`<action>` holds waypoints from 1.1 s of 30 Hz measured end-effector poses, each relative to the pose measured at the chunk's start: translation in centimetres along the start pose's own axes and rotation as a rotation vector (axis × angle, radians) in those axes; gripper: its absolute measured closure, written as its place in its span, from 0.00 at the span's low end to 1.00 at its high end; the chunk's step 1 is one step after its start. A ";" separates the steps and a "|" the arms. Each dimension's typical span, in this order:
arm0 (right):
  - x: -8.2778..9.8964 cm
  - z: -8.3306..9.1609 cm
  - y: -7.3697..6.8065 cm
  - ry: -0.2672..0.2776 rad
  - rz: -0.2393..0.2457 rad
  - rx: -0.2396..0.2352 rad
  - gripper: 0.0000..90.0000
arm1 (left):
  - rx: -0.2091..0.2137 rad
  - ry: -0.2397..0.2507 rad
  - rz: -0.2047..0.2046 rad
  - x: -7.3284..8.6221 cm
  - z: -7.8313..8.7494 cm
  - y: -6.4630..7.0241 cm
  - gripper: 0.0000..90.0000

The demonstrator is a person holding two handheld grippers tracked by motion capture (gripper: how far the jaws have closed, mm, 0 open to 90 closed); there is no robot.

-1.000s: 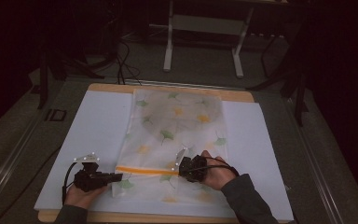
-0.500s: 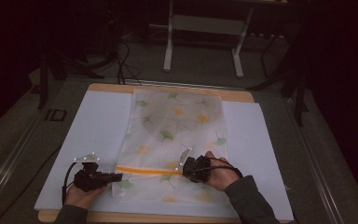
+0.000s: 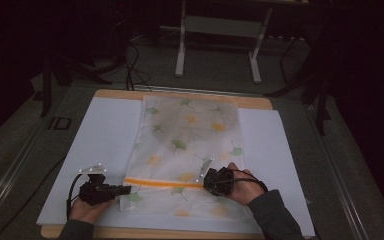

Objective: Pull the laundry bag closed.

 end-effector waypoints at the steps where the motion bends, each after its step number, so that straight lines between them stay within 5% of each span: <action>1: 0.5 0.1 0.2 -0.007 -0.007 -0.001 0.94 | 0.000 0.001 0.000 0.0 0.0 0.0 0.99; 9: 1.9 0.4 0.6 -0.014 -0.028 -0.011 0.94 | 0.000 0.003 0.000 0.0 0.0 0.0 0.99; 25: 8.6 0.6 1.8 -0.089 -0.145 0.019 0.94 | -0.001 0.005 0.006 0.1 0.1 -0.1 0.99; 33: 10.7 1.8 2.4 -0.060 -0.193 0.036 0.94 | 0.003 -0.005 -0.003 0.0 -0.1 0.0 0.99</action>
Point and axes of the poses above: each handheld gripper's, and its own axes: z roughly backward along the jaws, x roughly out of its underside, y roughly to its right, the point moved 2 cm from there along -z, roughly forward along the jaws, and after that the axes turned 3 degrees about -y, right-handed, at the moved point
